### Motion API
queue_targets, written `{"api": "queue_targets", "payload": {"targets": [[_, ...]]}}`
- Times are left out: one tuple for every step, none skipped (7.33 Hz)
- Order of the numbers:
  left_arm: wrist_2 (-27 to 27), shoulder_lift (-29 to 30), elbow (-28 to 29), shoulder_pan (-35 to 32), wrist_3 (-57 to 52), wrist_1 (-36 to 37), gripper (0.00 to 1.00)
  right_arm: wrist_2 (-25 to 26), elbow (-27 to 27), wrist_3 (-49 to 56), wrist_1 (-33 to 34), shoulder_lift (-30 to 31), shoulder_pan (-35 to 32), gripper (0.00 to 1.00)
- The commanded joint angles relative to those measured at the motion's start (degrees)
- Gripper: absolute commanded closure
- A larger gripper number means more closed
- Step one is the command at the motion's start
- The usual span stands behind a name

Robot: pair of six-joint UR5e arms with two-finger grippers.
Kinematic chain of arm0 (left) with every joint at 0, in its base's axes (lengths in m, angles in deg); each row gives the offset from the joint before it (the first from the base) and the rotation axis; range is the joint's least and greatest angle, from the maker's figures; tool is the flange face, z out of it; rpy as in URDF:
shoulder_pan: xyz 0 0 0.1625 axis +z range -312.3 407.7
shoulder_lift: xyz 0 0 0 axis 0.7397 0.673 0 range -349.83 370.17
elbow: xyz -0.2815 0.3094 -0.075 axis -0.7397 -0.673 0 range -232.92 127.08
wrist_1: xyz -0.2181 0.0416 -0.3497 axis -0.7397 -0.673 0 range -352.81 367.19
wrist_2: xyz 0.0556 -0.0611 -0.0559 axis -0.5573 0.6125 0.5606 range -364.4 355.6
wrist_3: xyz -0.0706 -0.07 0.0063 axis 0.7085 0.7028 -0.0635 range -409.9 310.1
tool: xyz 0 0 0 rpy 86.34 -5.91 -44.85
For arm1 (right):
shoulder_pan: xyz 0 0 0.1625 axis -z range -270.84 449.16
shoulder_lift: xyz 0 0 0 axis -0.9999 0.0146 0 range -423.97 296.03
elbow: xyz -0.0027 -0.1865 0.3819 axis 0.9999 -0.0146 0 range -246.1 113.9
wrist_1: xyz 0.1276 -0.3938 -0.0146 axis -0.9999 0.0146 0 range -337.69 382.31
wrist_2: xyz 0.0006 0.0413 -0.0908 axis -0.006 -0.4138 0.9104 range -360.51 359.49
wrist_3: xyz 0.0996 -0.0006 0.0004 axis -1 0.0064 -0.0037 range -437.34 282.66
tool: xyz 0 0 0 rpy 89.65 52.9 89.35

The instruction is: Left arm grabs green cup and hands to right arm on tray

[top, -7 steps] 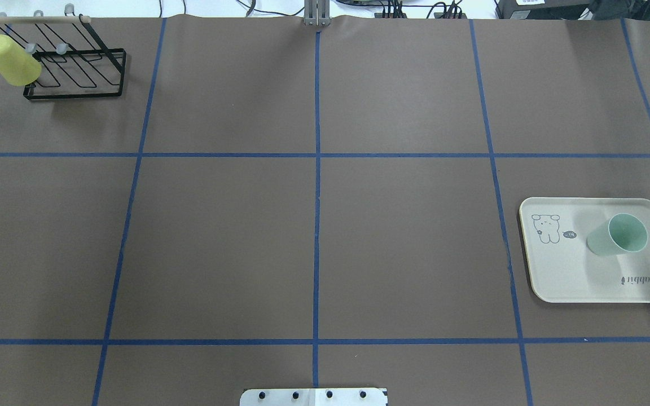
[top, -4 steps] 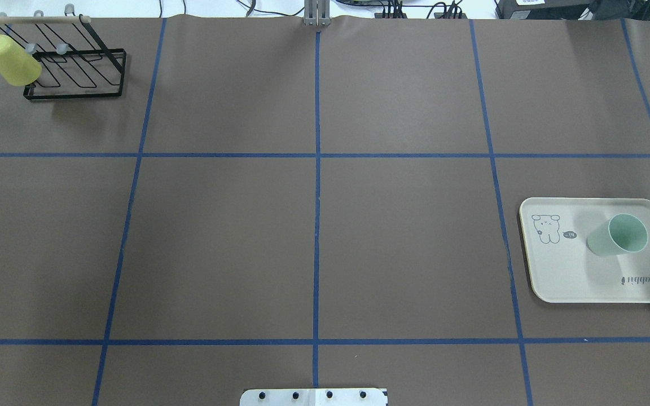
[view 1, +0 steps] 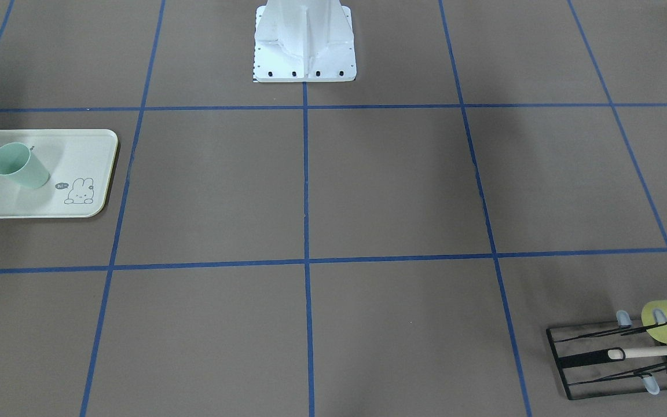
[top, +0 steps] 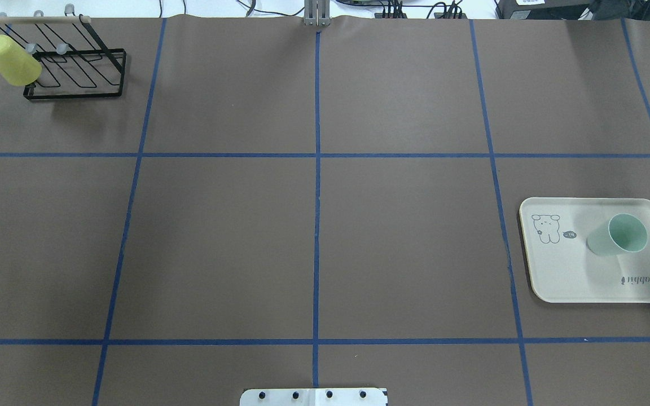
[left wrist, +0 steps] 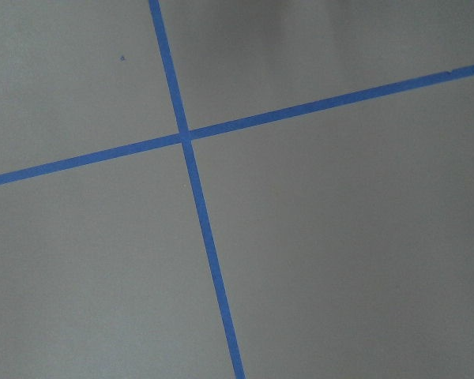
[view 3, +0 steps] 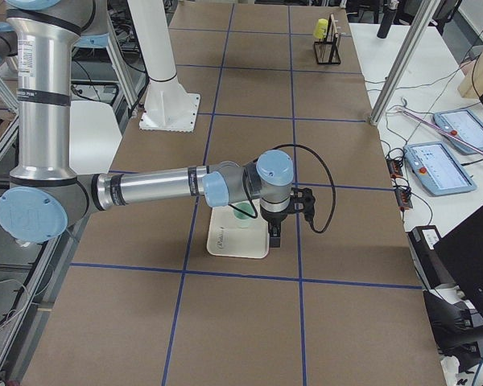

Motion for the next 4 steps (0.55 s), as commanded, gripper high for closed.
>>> {"api": "queue_targets", "payload": {"targets": [[3.4, 0.0, 1.2, 0.0, 4.3, -0.4, 0.00, 1.1, 0.0, 5.1, 6.0, -2.5, -1.0, 0.00], [3.6, 0.0, 0.9, 0.0, 4.8, -0.7, 0.00, 2.7, 0.0, 5.1, 6.0, -2.7, -1.0, 0.00], [3.5, -0.1, 0.4, 0.0, 4.9, -0.8, 0.00, 2.9, 0.1, 5.1, 6.0, -3.0, -1.1, 0.00], [3.3, 0.1, 0.4, 0.0, 4.8, -1.0, 0.00, 2.9, 0.2, 5.0, 6.0, -2.9, -1.0, 0.00]]}}
